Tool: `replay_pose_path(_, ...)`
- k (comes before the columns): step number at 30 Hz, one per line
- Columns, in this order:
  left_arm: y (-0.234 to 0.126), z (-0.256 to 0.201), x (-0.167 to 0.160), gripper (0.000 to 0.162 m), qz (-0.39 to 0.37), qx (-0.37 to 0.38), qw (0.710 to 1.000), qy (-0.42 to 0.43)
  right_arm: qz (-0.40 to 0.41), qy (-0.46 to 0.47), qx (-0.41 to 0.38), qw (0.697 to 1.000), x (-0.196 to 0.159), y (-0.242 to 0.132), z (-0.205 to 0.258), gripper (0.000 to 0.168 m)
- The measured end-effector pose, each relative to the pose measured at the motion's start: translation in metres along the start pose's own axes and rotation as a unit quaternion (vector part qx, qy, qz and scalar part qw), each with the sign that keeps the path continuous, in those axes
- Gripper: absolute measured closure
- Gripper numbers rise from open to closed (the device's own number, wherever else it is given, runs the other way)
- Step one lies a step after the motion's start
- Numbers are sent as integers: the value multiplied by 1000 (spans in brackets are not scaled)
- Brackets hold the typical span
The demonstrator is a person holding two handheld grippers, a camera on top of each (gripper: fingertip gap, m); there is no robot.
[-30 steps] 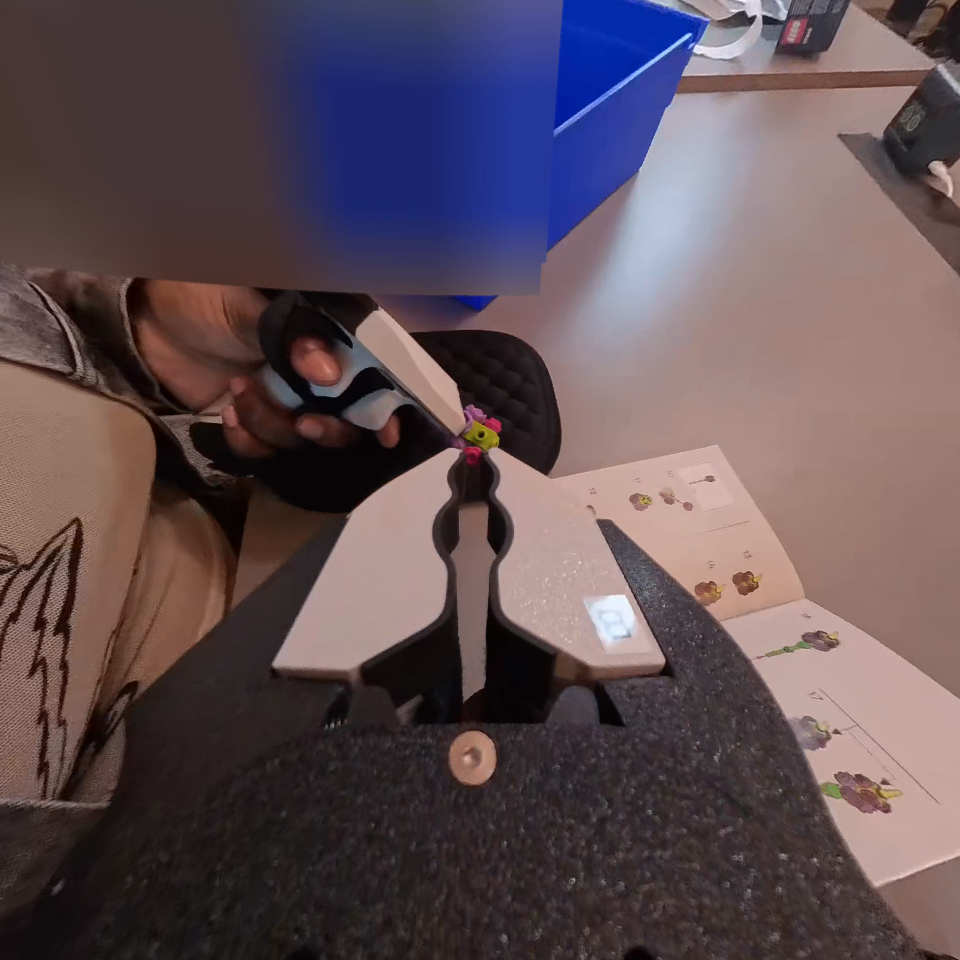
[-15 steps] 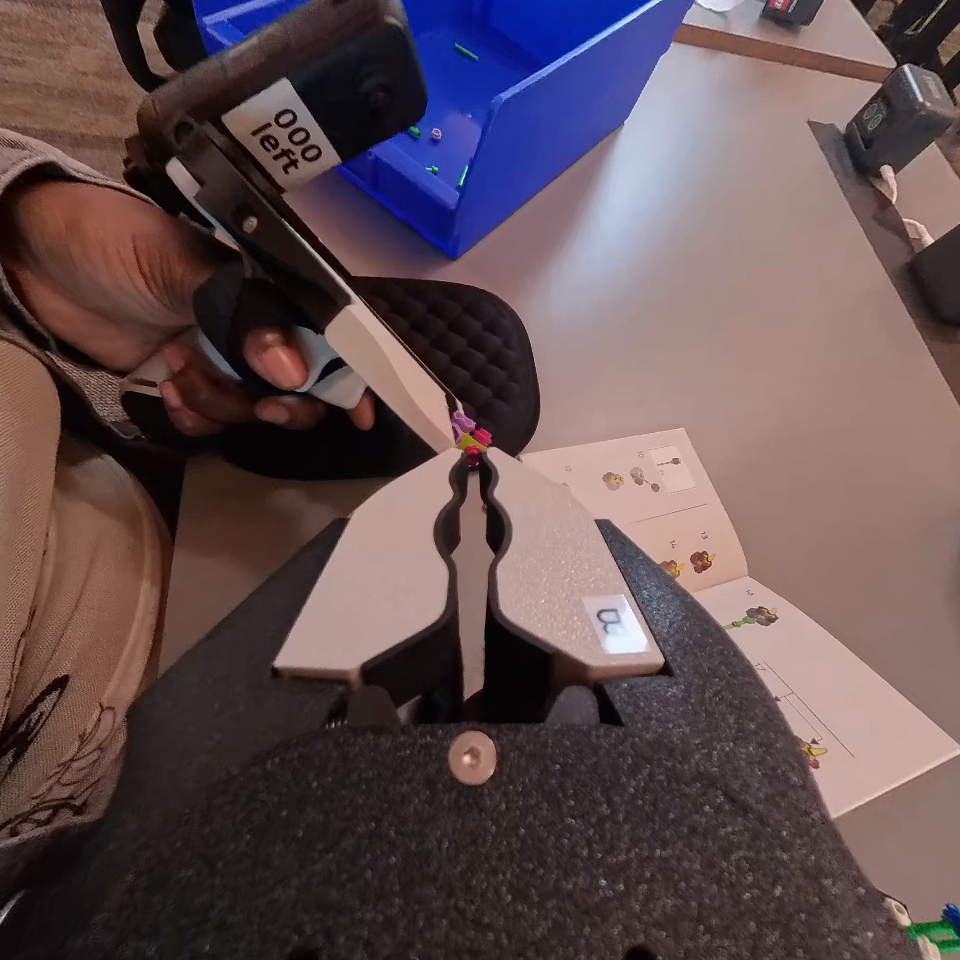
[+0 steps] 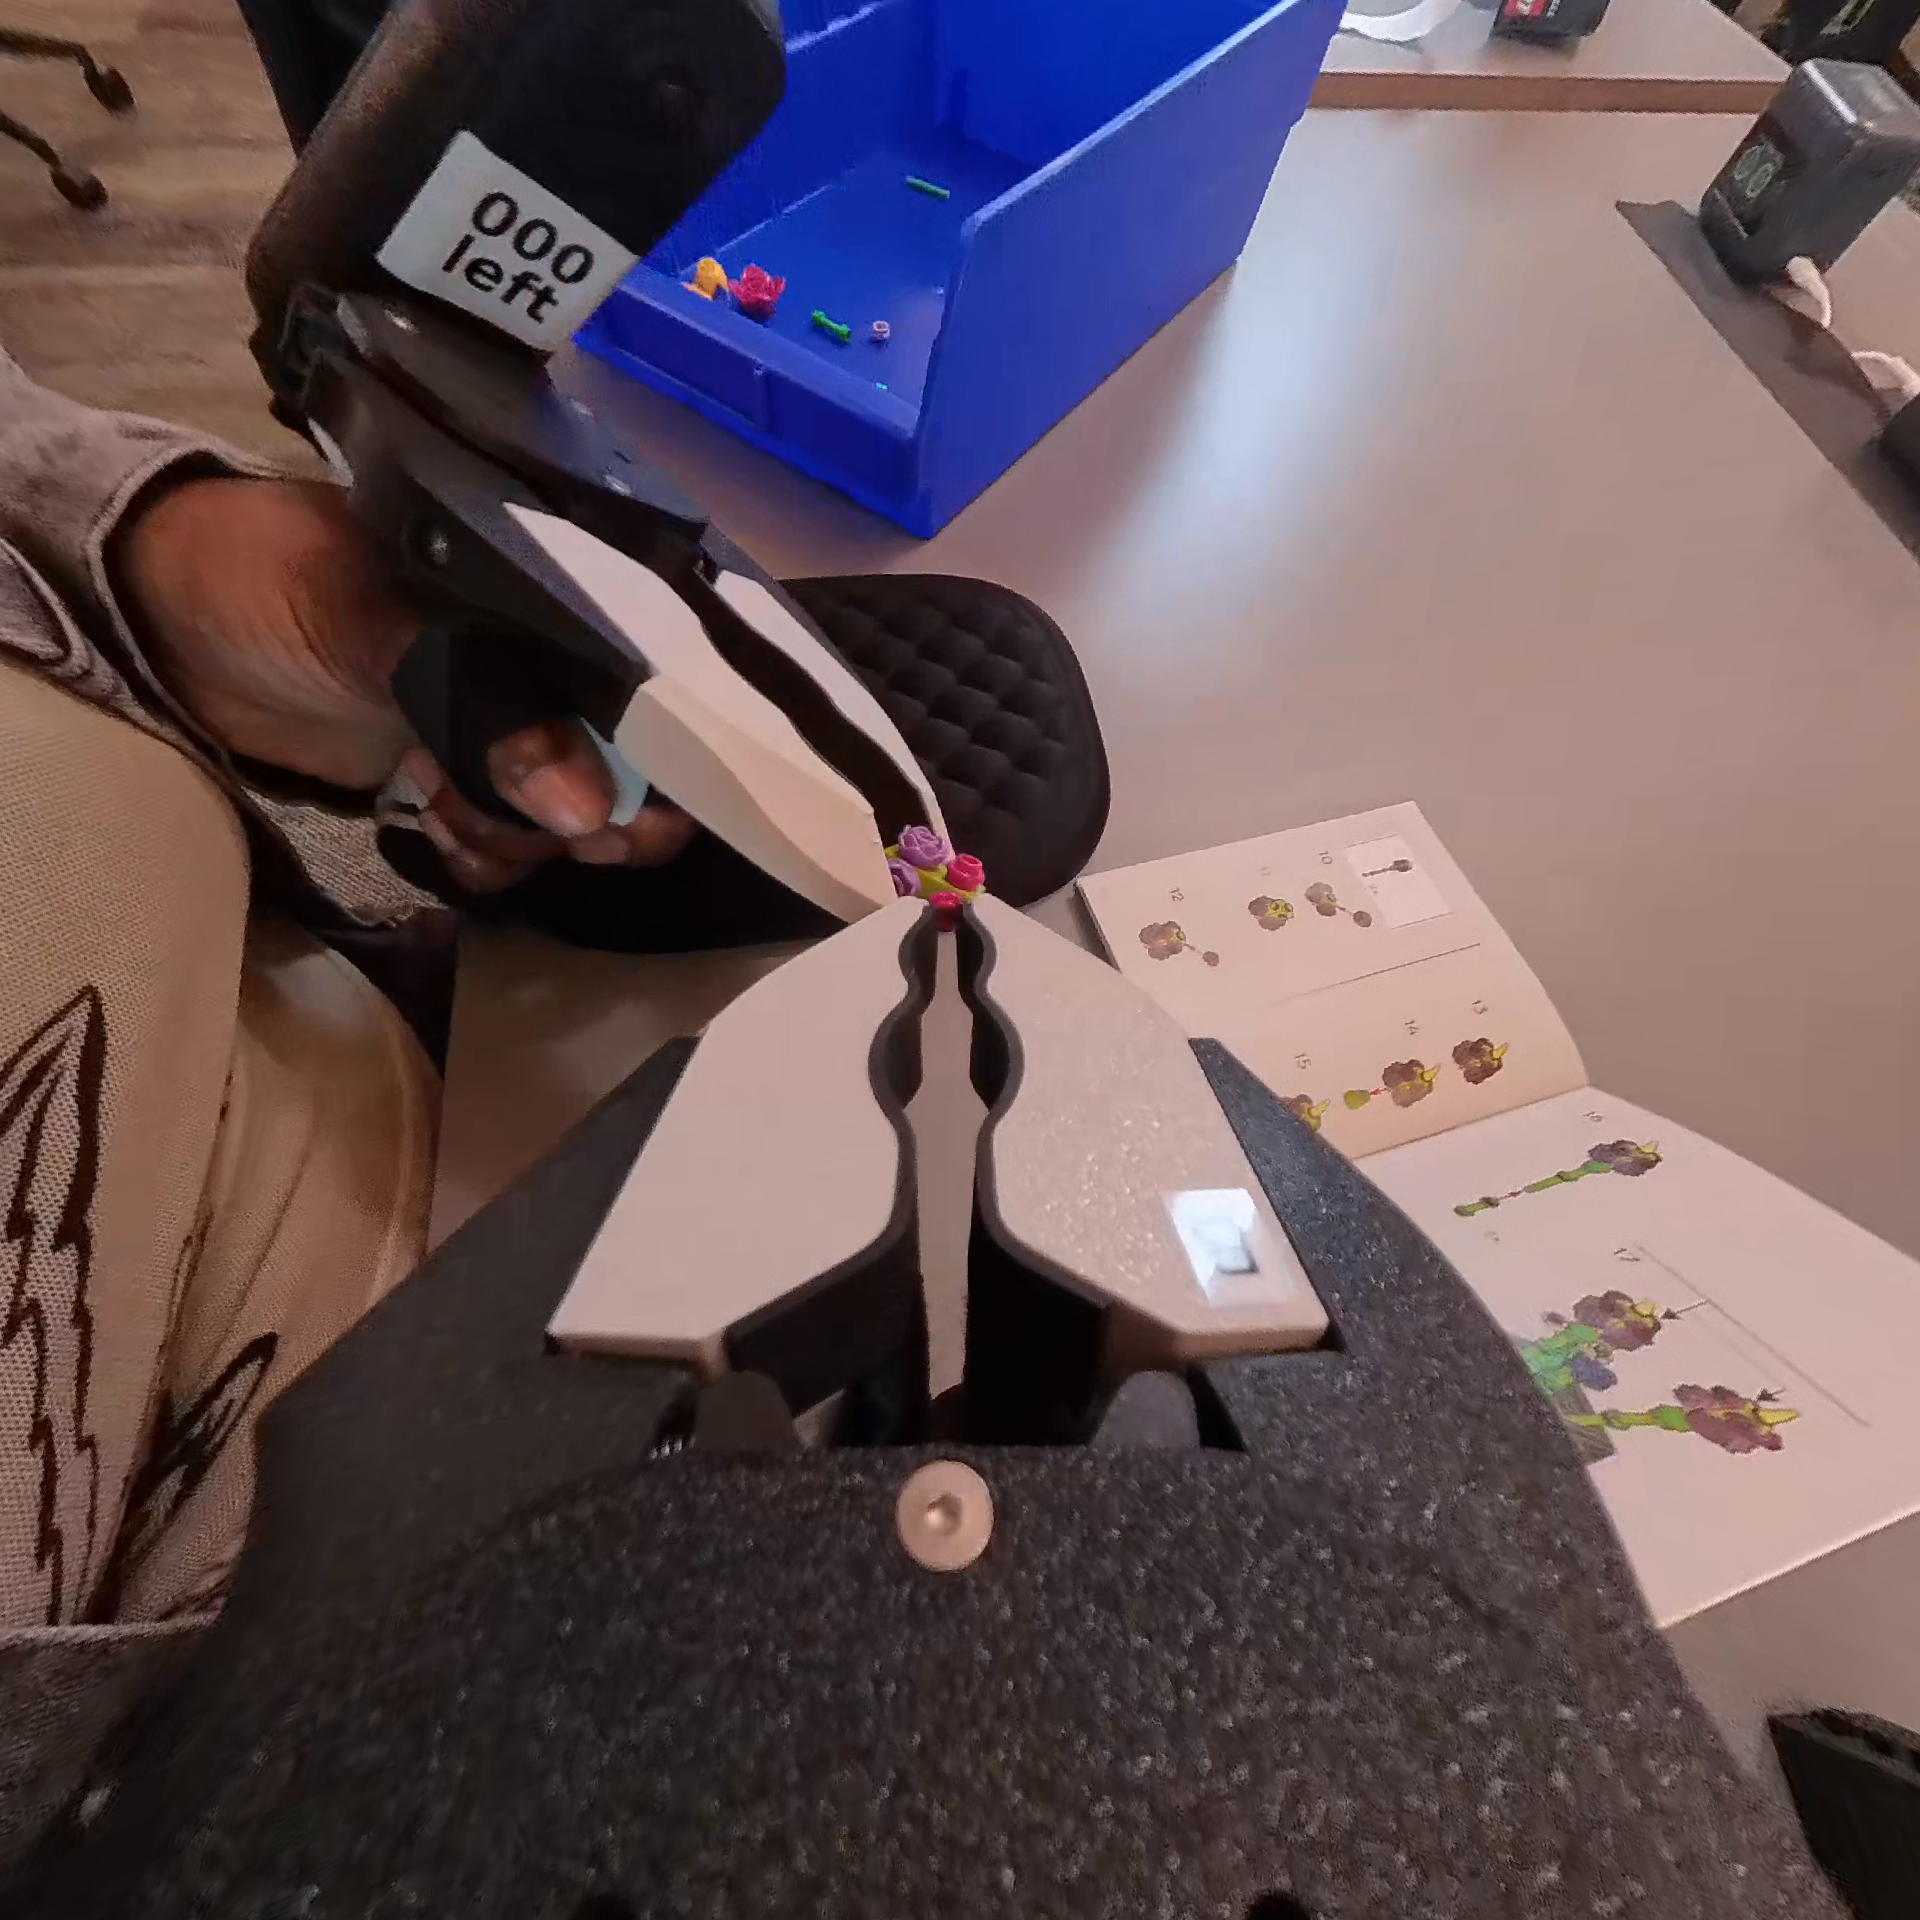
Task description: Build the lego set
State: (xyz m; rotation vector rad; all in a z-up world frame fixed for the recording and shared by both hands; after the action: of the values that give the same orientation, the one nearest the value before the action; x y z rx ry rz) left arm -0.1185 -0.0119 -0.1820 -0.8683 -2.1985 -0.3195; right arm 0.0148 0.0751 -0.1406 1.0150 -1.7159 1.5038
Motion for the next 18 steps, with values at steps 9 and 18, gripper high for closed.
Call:
replay_pose_path(9, 4, -11, 1, 145, 31, 37, 993, 104, -35, 22, -44, 998, -9, -7, 8, 165)
replay_pose_path(18, 3, -15, 1, 145, 19, 34, 990, 133, -93, 78, -65, 991, -14, -9, 14, 165)
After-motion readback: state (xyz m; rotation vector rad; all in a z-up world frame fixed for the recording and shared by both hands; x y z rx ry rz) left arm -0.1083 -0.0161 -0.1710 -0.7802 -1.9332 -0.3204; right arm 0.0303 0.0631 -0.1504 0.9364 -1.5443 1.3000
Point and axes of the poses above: each gripper's, where its closed fingertips meet, y out along the fingers, x out of its top, z = x × y across the jaws, the point moved 10 cm from there along -y, back along the fingers, and after that the axes turned 9 degrees about -x, right-handed, at the moved point
